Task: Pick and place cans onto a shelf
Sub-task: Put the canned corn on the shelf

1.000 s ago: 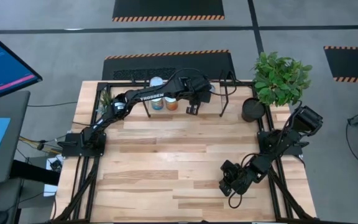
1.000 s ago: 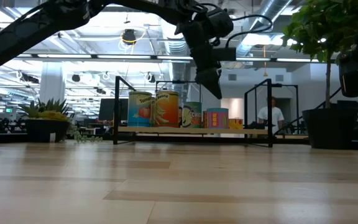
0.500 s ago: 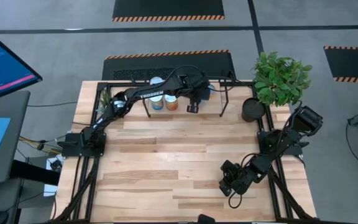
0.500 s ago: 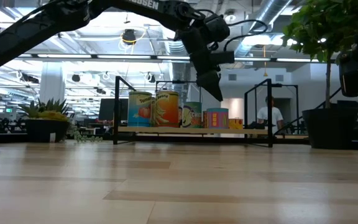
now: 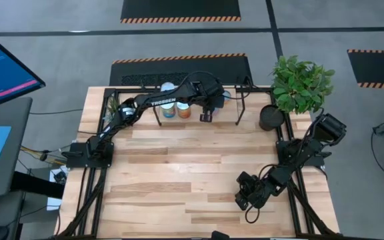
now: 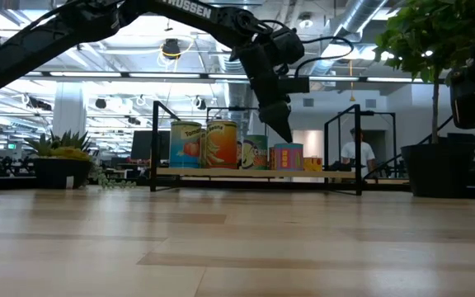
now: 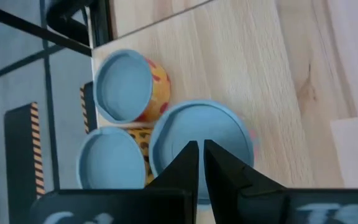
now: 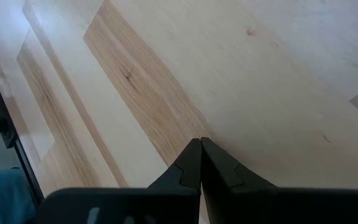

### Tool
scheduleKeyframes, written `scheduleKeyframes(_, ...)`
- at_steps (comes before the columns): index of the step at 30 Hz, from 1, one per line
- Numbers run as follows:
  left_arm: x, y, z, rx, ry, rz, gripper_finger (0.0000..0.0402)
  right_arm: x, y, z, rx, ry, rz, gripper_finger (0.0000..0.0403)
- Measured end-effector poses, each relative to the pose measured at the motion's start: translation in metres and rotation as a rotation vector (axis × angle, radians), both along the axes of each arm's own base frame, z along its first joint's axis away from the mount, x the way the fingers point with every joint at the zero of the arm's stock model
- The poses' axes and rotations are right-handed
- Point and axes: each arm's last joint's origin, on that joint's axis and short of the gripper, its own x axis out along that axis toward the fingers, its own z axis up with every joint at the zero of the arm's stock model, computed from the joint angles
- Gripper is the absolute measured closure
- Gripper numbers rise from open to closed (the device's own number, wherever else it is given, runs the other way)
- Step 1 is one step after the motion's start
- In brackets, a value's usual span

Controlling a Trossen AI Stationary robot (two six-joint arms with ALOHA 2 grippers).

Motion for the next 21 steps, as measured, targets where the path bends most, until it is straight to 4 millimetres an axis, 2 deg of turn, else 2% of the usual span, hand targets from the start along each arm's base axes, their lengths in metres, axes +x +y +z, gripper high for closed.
scheduleKeyframes(21, -0.002, -0.0018, -0.0018, -0.064, 0.004, 0.022, 0.0387, 0.0001, -0.0001, 0.0, -0.002, -0.001, 0.002, 0.0377)
